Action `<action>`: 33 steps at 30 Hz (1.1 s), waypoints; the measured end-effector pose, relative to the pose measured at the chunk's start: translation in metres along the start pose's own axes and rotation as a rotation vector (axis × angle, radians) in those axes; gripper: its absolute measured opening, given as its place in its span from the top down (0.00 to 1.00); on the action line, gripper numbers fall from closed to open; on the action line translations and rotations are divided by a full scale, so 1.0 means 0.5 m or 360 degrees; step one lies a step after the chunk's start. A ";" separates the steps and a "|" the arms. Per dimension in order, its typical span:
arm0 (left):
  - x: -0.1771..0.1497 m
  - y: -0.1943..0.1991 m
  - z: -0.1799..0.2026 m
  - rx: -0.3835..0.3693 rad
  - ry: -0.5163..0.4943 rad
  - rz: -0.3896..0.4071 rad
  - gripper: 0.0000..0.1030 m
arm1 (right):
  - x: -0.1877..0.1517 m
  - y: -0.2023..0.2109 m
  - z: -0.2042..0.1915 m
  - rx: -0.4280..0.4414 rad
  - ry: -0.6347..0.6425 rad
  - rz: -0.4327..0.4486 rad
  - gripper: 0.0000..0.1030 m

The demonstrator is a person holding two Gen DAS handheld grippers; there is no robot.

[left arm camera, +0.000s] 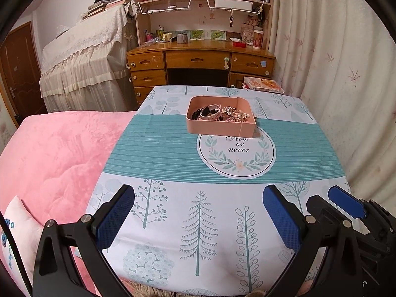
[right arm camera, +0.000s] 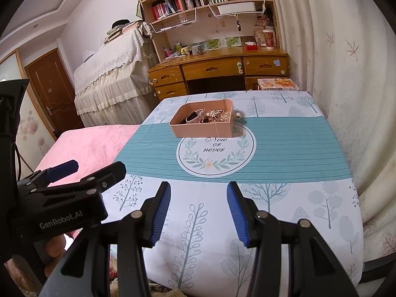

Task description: Organize jewelry

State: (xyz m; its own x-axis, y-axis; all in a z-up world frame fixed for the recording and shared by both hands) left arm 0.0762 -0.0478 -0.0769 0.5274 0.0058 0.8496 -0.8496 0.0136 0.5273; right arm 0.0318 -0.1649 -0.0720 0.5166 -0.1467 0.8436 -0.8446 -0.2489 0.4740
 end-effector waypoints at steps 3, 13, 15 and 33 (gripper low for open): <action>-0.005 -0.005 -0.001 -0.0001 0.0000 -0.0012 0.01 | -0.011 -0.009 0.001 0.0005 -0.0010 -0.0015 0.54; -0.014 -0.014 0.000 -0.0017 0.0010 -0.0037 0.01 | -0.017 -0.014 0.001 0.0009 -0.0023 -0.0032 0.54; -0.016 -0.016 -0.001 -0.0020 0.0012 -0.0043 0.01 | -0.014 -0.014 0.003 0.0010 -0.0025 -0.0035 0.54; -0.019 -0.017 -0.001 -0.0021 0.0014 -0.0060 0.01 | -0.018 -0.014 0.000 0.0012 -0.0031 -0.0044 0.54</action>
State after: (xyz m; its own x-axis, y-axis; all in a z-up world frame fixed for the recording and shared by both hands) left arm 0.0786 -0.0477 -0.0895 0.5590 0.0137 0.8290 -0.8290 0.0273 0.5586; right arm 0.0330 -0.1619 -0.0826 0.5422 -0.1584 0.8252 -0.8291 -0.2604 0.4948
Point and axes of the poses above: each gripper's, at about its wrist camera, not at the fingertips, and y roughly against the way its jaws point, z to its right, x to its top, the point moved 10 cm from there along -y, roughly the way its jaws point, and after that the axes turned 15 degrees about z, right-handed, at the moved point
